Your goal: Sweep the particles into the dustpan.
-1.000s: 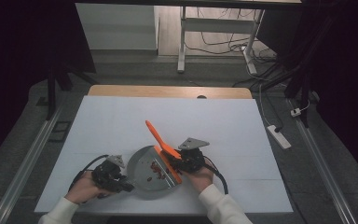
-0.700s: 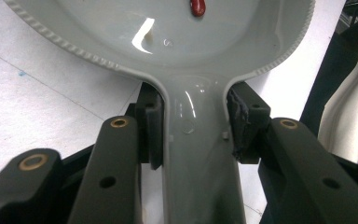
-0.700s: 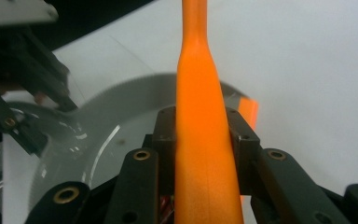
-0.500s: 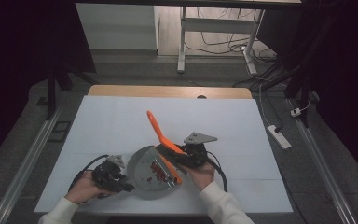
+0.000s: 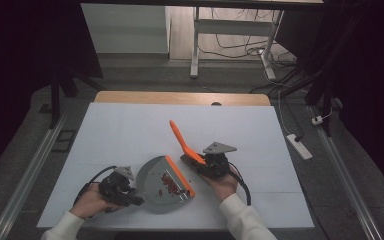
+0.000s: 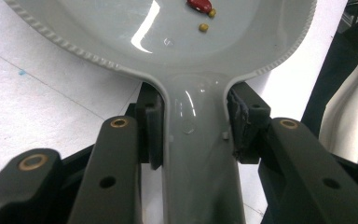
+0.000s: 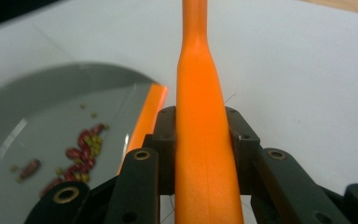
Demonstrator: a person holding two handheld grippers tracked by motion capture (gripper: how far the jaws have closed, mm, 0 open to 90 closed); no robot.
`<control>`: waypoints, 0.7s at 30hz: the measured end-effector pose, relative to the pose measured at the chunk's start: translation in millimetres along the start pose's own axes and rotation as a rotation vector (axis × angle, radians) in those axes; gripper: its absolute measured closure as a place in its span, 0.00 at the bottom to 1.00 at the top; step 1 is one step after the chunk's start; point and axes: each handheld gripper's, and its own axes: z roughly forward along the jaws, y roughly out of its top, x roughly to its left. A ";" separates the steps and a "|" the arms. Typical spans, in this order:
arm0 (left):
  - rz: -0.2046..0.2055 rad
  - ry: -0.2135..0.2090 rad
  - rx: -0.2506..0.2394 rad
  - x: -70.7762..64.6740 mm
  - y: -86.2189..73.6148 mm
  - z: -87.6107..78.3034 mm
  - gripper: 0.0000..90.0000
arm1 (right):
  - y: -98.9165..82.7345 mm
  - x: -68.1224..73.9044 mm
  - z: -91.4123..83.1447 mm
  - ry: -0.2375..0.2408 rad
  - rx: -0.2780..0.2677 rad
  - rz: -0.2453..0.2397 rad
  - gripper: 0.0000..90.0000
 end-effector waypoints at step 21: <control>0.003 0.003 0.001 -0.6 0.1 -0.3 0.68 | -4.8 39.8 2.2 0.092 -0.017 -0.023 0.78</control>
